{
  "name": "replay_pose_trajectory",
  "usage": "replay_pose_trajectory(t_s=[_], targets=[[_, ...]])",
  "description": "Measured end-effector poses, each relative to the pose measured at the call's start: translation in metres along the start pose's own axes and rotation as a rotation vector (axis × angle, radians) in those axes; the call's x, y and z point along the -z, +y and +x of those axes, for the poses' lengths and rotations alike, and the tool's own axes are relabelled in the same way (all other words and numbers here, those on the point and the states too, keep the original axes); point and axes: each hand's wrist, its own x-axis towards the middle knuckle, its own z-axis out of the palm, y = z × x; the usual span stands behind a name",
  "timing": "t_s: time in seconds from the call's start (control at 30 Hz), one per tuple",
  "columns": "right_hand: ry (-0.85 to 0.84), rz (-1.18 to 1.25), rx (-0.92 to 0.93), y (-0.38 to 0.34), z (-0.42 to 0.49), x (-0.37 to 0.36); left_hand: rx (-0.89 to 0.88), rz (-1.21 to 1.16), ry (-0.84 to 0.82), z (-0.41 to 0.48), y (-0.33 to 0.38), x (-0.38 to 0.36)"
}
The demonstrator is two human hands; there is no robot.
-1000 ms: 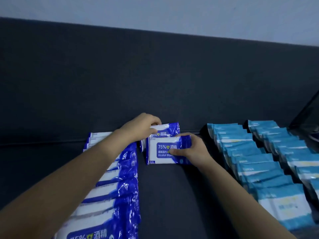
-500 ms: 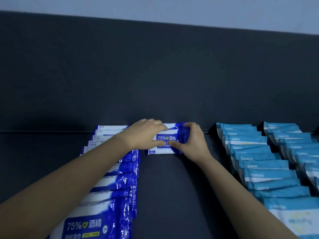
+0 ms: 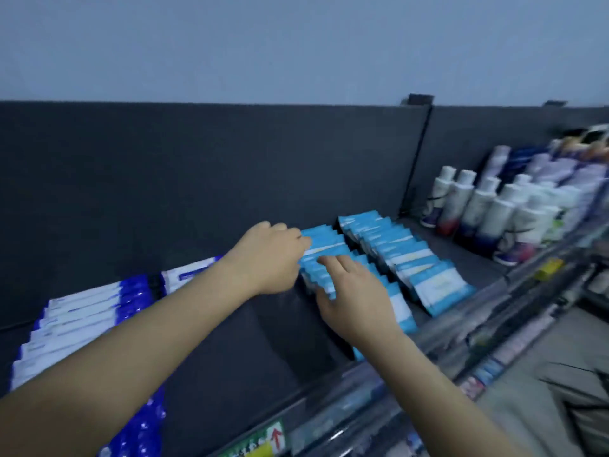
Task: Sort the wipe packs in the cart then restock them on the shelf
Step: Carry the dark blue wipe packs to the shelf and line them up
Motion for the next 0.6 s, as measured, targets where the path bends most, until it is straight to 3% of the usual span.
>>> replay_pose_trajectory(t_s=[0.1,0.23,0.4,0.6], targets=[[0.117,-0.138,-0.116,0.045,-0.058,0.057,-0.103,-0.002,0.115,0.02,0.076,0.044],[0.117,-0.32,-0.376,0.117,-0.173,0.127,-0.208,-0.071,0.244,0.031,0.201,0.09],[-0.003,-0.393,-0.71,0.193,-0.333,0.19,-0.348,-0.233,0.208,0.02,0.375,0.105],[-0.109,-0.396,-1.075,0.253,-0.476,0.21,-0.576,-0.321,0.063,0.015,0.539,0.08]])
